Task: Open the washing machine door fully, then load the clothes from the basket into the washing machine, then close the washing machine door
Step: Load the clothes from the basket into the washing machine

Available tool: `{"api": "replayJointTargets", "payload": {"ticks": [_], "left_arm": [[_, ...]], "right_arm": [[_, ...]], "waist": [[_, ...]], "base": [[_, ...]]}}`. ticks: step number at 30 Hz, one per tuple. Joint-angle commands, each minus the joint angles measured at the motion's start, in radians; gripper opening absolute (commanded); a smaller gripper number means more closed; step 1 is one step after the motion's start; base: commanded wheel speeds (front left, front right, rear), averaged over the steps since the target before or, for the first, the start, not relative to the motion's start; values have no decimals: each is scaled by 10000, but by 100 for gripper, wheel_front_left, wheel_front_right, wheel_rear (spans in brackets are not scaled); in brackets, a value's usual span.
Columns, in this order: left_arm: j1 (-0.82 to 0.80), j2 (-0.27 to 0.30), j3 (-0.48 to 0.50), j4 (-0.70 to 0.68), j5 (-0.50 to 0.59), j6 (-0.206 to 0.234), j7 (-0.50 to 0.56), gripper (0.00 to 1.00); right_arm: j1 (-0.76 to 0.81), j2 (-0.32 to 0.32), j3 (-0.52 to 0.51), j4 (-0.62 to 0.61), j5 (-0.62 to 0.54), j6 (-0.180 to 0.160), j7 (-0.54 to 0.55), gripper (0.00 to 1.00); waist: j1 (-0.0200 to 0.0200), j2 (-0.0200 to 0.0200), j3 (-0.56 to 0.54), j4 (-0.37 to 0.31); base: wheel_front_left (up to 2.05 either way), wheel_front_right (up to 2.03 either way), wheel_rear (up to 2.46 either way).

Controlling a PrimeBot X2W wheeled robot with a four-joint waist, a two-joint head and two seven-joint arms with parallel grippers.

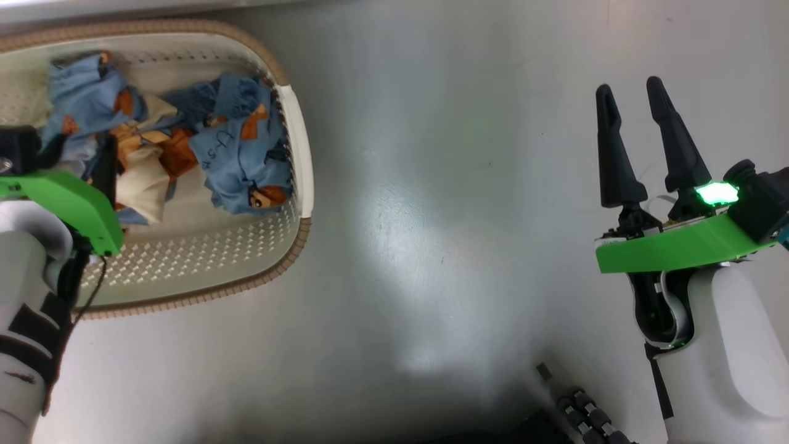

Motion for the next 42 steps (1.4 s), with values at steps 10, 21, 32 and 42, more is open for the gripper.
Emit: {"api": "replayJointTargets", "payload": {"ticks": [10, 21, 32, 42], "left_arm": [[-316, 468, -598, 436, -271, -15, 282, 27], [-91, 334, -825, 503, -874, -15, 174, 0], [830, 215, 246, -522, -1474, -15, -59, 0], [3049, -176, 2780, -2574, 525, 36, -63, 0]], "right_arm": [[140, 72, 403, -418, -91, 16, -117, 100], [126, 108, 385, -323, -78, 16, -117, 100], [453, -11, 371, 88, -64, 16, -117, 100], [1308, -259, 389, 679, 20, 16, -117, 100]], "waist": [[0, -1, 284, -154], [0, -1, -197, -82], [0, -1, -1671, 394], [0, -1, -3713, 860]], "base": [[0, 0, 0], [0, 0, 0], [0, 0, 0], [0, 0, 0]]}}
